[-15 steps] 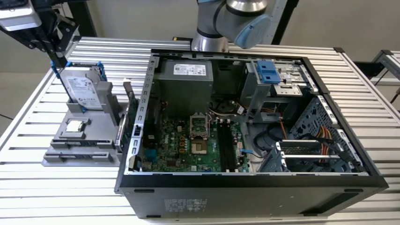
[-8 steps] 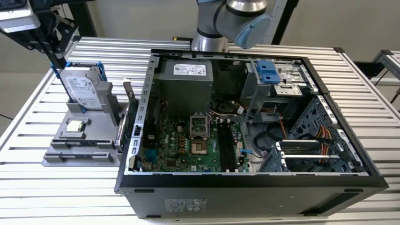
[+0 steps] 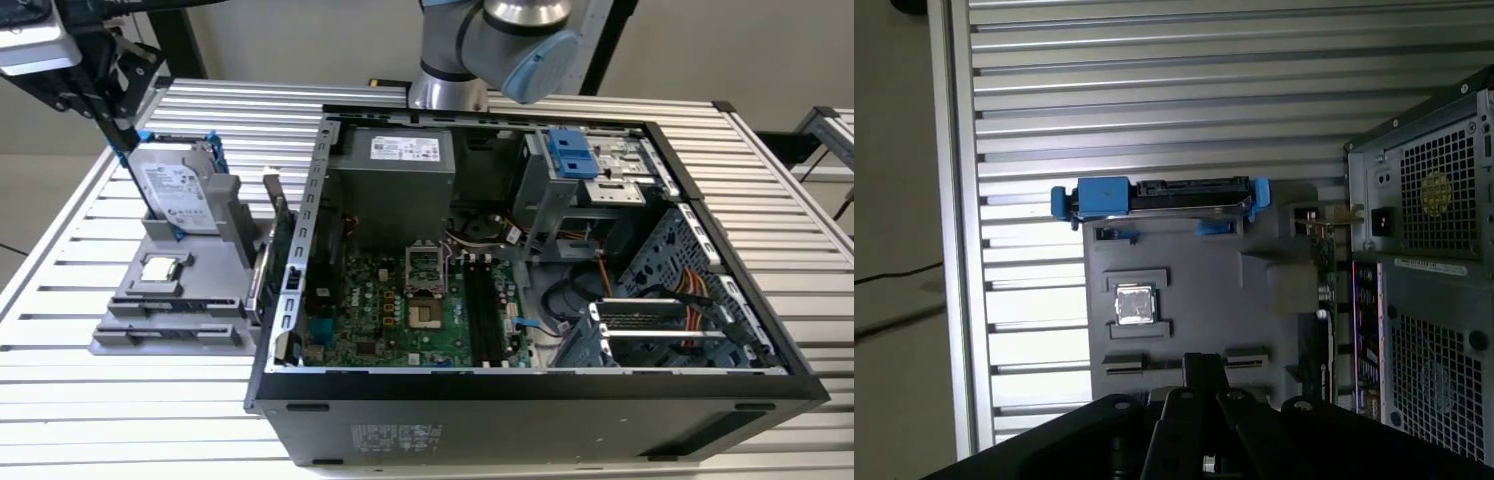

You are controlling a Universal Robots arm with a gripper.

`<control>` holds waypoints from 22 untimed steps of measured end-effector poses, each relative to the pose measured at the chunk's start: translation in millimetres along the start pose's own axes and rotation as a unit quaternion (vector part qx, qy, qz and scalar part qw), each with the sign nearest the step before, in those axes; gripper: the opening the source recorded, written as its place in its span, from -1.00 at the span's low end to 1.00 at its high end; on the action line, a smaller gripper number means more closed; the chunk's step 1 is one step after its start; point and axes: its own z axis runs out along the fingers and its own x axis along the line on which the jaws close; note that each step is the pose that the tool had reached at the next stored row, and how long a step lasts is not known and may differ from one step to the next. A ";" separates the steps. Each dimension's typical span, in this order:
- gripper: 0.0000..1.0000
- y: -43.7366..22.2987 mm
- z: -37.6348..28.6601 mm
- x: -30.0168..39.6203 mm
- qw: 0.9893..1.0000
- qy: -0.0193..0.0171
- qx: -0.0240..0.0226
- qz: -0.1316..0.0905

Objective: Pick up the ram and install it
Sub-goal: 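Reach for the ram, then pick up the ram and move it above insertion slot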

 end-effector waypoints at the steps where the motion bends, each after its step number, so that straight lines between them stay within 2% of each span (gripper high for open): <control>1: -1.00 -0.9 0.0 -0.1 1.000 0.000 0.000 0.000; 12: -1.00 -12.0 -0.3 -0.8 1.000 0.001 0.000 0.000; 22: -1.00 -25.6 -0.5 -1.8 1.000 0.002 0.000 0.000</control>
